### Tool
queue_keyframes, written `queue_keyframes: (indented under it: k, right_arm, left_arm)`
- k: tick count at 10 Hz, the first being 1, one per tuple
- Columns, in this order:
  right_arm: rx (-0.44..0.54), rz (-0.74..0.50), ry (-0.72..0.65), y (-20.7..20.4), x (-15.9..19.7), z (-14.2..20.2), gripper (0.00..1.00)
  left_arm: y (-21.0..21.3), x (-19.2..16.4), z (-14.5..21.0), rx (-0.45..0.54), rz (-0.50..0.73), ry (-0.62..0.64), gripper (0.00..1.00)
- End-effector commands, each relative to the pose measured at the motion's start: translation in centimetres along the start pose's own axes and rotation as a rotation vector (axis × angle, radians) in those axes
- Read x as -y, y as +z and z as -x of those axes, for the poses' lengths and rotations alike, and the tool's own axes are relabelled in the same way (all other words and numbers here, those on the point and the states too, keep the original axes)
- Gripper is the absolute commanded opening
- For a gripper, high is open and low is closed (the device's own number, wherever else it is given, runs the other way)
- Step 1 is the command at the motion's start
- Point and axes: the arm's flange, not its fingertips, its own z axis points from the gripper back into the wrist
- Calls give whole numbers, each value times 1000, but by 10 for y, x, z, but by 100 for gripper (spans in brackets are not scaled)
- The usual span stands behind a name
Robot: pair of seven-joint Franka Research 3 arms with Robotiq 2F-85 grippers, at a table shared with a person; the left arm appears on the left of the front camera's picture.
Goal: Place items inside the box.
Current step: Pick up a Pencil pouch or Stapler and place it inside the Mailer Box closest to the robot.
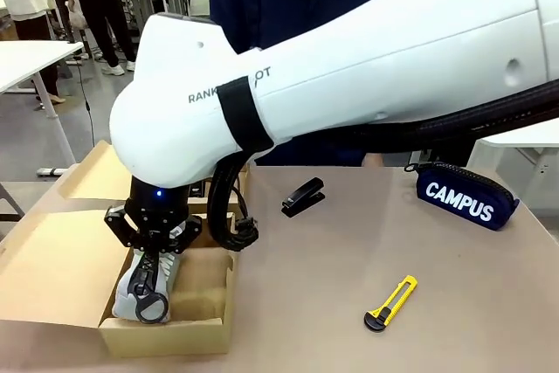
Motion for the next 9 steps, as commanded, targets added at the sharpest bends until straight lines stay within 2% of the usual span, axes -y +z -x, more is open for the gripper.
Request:
queue_keyframes:
  k: [1, 5, 9]
  right_arm:
    - [22, 38, -23, -11, -7, -1, 10]
    - [-13, 38, -38, -36, 4, -20, 10]
    - [-28, -1, -37, -41, 12, -29, 10]
  left_arm:
    - [-1, 2, -1, 14, 23, -18, 100]
    - [-1, 2, -1, 14, 23, -18, 100]
    - [-1, 2, -1, 14, 23, -18, 100]
